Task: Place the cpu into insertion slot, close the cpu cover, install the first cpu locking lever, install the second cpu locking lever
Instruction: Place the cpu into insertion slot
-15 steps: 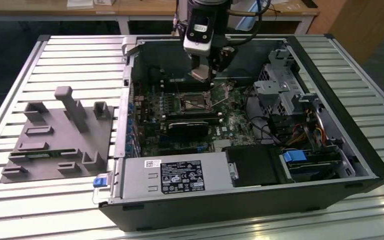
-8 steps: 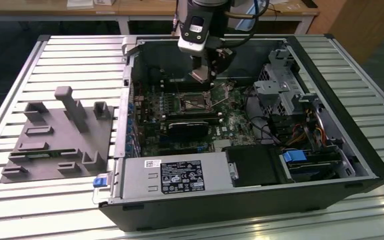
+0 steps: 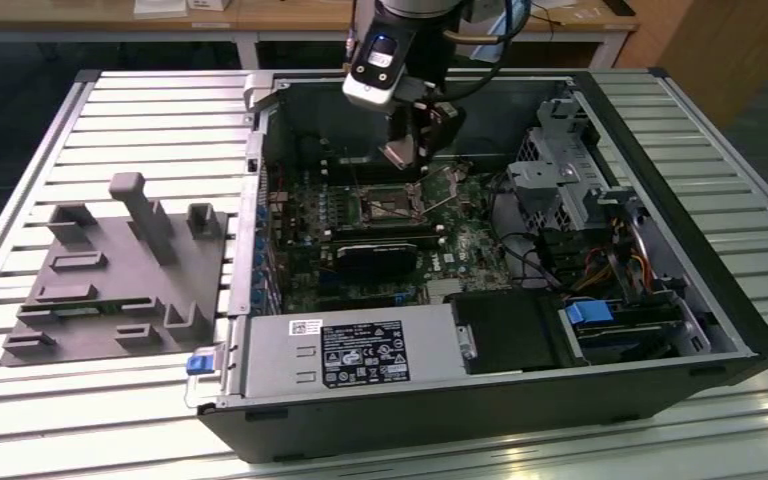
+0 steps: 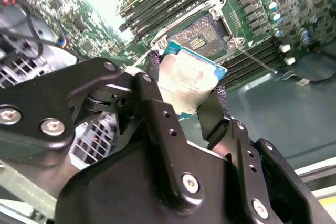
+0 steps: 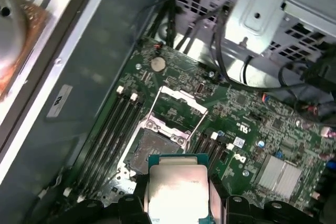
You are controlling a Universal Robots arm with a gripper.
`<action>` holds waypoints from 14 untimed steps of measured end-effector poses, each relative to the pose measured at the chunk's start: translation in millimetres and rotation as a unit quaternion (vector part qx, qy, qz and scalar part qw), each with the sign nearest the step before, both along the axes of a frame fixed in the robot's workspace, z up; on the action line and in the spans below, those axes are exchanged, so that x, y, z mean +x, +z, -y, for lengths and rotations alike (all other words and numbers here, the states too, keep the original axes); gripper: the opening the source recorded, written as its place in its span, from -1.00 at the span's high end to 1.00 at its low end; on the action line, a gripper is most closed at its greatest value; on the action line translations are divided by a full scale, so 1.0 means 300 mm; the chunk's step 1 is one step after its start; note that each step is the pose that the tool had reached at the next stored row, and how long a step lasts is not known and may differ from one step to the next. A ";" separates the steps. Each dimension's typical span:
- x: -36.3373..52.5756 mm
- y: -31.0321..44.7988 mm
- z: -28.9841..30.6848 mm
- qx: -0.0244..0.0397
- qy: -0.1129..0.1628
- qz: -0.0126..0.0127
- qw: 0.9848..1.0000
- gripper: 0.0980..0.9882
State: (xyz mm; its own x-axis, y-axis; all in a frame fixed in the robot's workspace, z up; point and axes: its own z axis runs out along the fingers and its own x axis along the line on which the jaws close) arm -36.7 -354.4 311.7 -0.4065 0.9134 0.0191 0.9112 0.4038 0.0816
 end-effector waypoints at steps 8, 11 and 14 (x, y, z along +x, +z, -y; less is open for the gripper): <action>0.000 -0.027 0.000 0.000 -0.073 0.000 0.997 0.00; 0.000 -0.038 0.000 0.000 -0.100 0.000 0.995 0.00; 0.000 -0.048 0.000 0.000 -0.127 0.000 0.992 0.00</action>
